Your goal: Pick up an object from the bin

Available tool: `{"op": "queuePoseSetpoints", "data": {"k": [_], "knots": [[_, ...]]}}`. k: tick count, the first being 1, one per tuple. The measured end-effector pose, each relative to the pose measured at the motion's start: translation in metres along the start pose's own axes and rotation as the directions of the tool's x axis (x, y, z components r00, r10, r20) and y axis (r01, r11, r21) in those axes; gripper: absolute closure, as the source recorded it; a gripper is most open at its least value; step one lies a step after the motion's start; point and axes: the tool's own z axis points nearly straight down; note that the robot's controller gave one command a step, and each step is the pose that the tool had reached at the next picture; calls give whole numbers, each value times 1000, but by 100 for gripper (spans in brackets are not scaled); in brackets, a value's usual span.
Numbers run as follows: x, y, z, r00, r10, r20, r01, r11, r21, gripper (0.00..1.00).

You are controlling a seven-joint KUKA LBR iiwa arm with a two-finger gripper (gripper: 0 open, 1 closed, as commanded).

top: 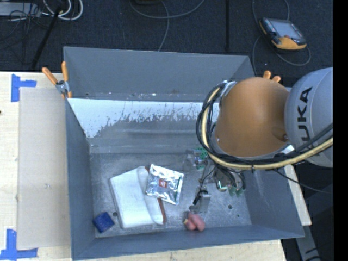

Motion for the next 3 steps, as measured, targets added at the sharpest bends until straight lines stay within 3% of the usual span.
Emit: {"op": "queuePoseSetpoints", "data": {"k": [1,2,3], "knots": [[-55,9,167,1000,26,3,-26,1000,-1,0],[-56,8,162,999,32,10,-32,999,-1,100],[-41,5,17,1000,-5,17,5,1000,-2,100]]}}
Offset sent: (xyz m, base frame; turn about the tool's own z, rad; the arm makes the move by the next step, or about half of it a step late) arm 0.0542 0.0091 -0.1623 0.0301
